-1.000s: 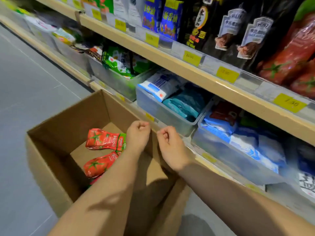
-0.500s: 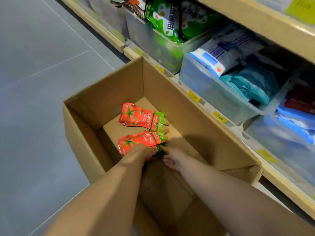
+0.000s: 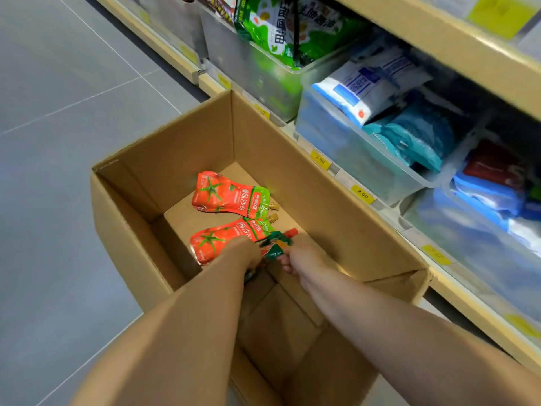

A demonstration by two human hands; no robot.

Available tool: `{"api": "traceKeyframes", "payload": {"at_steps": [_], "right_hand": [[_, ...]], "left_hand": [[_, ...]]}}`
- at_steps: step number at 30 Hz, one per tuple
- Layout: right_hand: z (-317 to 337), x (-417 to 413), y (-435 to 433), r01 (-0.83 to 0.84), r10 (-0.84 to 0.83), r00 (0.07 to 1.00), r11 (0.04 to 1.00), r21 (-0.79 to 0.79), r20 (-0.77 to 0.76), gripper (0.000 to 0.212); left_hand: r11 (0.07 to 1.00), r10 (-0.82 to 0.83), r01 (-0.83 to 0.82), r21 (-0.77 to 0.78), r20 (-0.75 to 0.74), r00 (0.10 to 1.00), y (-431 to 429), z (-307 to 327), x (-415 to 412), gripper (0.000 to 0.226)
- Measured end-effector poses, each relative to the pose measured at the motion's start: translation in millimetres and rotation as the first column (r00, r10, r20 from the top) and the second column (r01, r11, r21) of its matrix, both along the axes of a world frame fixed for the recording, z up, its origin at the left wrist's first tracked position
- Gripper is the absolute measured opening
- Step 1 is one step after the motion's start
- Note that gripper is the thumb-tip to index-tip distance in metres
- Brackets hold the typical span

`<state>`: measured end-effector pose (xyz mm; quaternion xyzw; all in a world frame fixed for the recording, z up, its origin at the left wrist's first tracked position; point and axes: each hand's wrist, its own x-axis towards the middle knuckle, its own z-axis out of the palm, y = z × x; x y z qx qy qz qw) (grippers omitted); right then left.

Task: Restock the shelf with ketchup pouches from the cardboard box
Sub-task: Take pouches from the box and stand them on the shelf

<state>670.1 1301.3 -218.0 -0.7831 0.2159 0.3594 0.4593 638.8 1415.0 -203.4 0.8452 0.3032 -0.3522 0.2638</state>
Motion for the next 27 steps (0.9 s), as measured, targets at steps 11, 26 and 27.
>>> {"api": "traceKeyframes", "payload": {"at_steps": [11, 26, 27], "right_hand": [[132.9, 10.9, -61.7, -0.311, 0.303, 0.714, 0.945, -0.102, 0.632, 0.014], [275.6, 35.9, -161.5, -0.16, -0.165, 0.513, 0.946, 0.283, 0.842, 0.017], [278.4, 35.4, -172.0, -0.144, -0.175, 0.527, 0.946, 0.29, 0.832, 0.018]], "left_hand": [[0.739, 0.536, -0.238, -0.63, 0.337, 0.774, -36.7, 48.9, 16.2, 0.042], [0.835, 0.283, 0.303, -0.459, 0.831, 0.478, -100.4, 200.6, 63.5, 0.014], [0.848, 0.266, 0.309, -0.43, 0.851, 0.453, -108.6, 205.7, 64.8, 0.016]]}}
